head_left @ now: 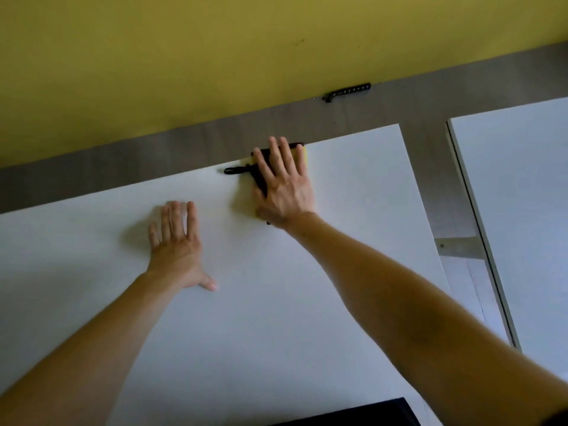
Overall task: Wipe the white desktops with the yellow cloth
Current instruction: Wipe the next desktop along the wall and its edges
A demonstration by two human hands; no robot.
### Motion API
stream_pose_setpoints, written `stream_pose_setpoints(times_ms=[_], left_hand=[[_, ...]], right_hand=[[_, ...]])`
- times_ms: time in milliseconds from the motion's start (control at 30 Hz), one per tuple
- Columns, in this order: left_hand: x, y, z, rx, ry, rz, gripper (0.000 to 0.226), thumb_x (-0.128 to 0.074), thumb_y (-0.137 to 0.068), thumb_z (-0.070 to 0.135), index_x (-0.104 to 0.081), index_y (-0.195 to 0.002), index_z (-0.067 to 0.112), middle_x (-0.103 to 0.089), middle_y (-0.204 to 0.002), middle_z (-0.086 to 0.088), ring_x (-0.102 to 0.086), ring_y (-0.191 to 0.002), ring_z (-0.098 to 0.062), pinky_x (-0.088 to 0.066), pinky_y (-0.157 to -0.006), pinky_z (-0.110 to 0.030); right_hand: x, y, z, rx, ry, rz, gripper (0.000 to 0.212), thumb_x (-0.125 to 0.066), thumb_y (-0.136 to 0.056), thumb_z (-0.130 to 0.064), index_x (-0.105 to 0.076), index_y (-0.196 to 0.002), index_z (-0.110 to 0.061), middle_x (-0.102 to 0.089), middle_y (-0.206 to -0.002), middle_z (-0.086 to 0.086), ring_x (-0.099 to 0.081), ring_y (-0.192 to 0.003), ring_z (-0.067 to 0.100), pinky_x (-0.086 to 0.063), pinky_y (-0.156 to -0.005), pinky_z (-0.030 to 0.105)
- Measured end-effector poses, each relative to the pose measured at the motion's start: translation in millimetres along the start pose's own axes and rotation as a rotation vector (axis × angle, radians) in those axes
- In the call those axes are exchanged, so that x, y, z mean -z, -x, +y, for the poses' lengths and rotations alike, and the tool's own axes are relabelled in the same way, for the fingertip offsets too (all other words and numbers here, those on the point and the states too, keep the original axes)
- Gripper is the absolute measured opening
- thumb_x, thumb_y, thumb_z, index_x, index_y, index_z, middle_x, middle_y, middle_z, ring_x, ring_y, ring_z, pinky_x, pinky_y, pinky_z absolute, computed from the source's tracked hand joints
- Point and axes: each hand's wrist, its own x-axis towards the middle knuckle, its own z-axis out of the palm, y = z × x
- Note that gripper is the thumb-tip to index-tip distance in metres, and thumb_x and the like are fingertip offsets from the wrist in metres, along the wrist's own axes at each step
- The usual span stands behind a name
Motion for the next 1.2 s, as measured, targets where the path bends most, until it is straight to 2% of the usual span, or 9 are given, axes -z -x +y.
stream_pose_setpoints(times_ms=[133, 267, 367, 467, 567, 667, 1000, 1067, 1200], left_hand=[[18.1, -0.1, 40.3, -0.021, -0.022, 0.025, 0.189, -0.092, -0.047, 0.083, 0.05, -0.15, 0.013, 0.042, -0.169, -0.018, 0.035, -0.159, -0.038, 0.002, -0.133, -0.059], [35.5, -1.1, 100.4, -0.204, -0.007, 0.103, 0.189, -0.09, -0.043, 0.087, 0.044, -0.156, 0.018, 0.039, -0.171, -0.015, 0.034, -0.16, -0.035, 0.003, -0.134, -0.058], [42.2, 2.0, 147.5, -0.343, -0.063, 0.162, 0.185, -0.091, -0.046, 0.085, 0.041, -0.159, 0.024, 0.042, -0.17, -0.013, 0.036, -0.159, -0.037, 0.002, -0.134, -0.06], [49.6, 1.1, 182.2, -0.423, -0.124, 0.211, 0.181, -0.095, -0.047, 0.079, 0.036, -0.162, 0.03, 0.042, -0.17, -0.012, 0.033, -0.16, -0.04, -0.006, -0.132, -0.066], [50.7, 3.7, 197.0, -0.404, -0.185, 0.231, 0.181, -0.099, -0.044, 0.072, 0.029, -0.165, 0.032, 0.036, -0.172, -0.016, 0.025, -0.162, -0.044, -0.016, -0.128, -0.072], [50.9, 4.3, 198.6, -0.388, -0.212, 0.237, 0.18, -0.098, -0.044, 0.073, 0.029, -0.164, 0.032, 0.035, -0.172, -0.016, 0.023, -0.163, -0.043, -0.019, -0.128, -0.07], [51.3, 1.5, 202.8, -0.361, -0.217, 0.245, 0.177, -0.098, -0.05, 0.071, 0.034, -0.162, 0.036, 0.036, -0.173, -0.013, 0.025, -0.163, -0.041, -0.018, -0.129, -0.069], [51.6, 1.7, 203.7, -0.357, -0.205, 0.235, 0.178, -0.1, -0.048, 0.07, 0.033, -0.163, 0.037, 0.036, -0.173, -0.011, 0.026, -0.163, -0.04, -0.017, -0.13, -0.069], [51.5, 4.3, 200.5, -0.35, -0.204, 0.239, 0.183, -0.101, -0.04, 0.071, 0.031, -0.163, 0.039, 0.035, -0.174, -0.009, 0.023, -0.164, -0.039, -0.019, -0.129, -0.068]], right_hand=[[6.6, 6.3, 31.2, 0.046, -0.004, -0.008, 0.076, -0.043, -0.102, -0.048, -0.027, -0.172, -0.024, -0.018, -0.18, 0.013, -0.01, -0.168, 0.034, -0.004, -0.135, 0.056], [27.4, 26.4, 144.0, -0.284, 0.009, 0.042, 0.083, -0.041, -0.097, -0.049, -0.018, -0.174, -0.027, -0.011, -0.181, 0.012, -0.004, -0.169, 0.032, -0.003, -0.135, 0.056], [42.4, 20.7, 185.2, -0.378, -0.002, 0.029, 0.082, -0.039, -0.099, -0.049, -0.016, -0.174, -0.027, -0.007, -0.182, 0.013, -0.001, -0.169, 0.032, -0.002, -0.135, 0.057], [40.2, 38.9, 175.7, -0.39, -0.052, 0.045, 0.083, -0.042, -0.098, -0.045, -0.016, -0.174, -0.024, -0.004, -0.182, 0.013, 0.001, -0.169, 0.032, -0.002, -0.135, 0.058], [34.0, 127.3, 161.3, -0.369, -0.047, 0.019, 0.086, -0.048, -0.1, -0.041, -0.01, -0.175, -0.022, 0.003, -0.182, 0.012, 0.01, -0.168, 0.03, -0.001, -0.135, 0.059], [32.1, 188.5, 153.9, -0.349, -0.023, -0.033, 0.086, -0.053, -0.103, -0.04, -0.008, -0.175, -0.023, 0.005, -0.182, 0.011, 0.012, -0.168, 0.029, -0.001, -0.135, 0.06], [39.5, 9.7, 195.3, -0.347, 0.007, 0.055, 0.08, -0.042, -0.099, -0.049, -0.027, -0.172, -0.021, -0.02, -0.179, 0.018, -0.012, -0.167, 0.037, -0.006, -0.134, 0.06], [35.1, 38.3, 191.6, -0.299, -0.024, 0.088, 0.079, -0.044, -0.1, -0.046, -0.026, -0.172, -0.019, -0.017, -0.179, 0.018, -0.01, -0.167, 0.037, -0.005, -0.134, 0.06], [25.9, 186.3, 158.9, -0.22, -0.107, 0.056, 0.088, -0.057, -0.095, -0.037, -0.022, -0.173, -0.02, -0.008, -0.181, 0.014, -0.001, -0.169, 0.032, -0.007, -0.134, 0.061]])
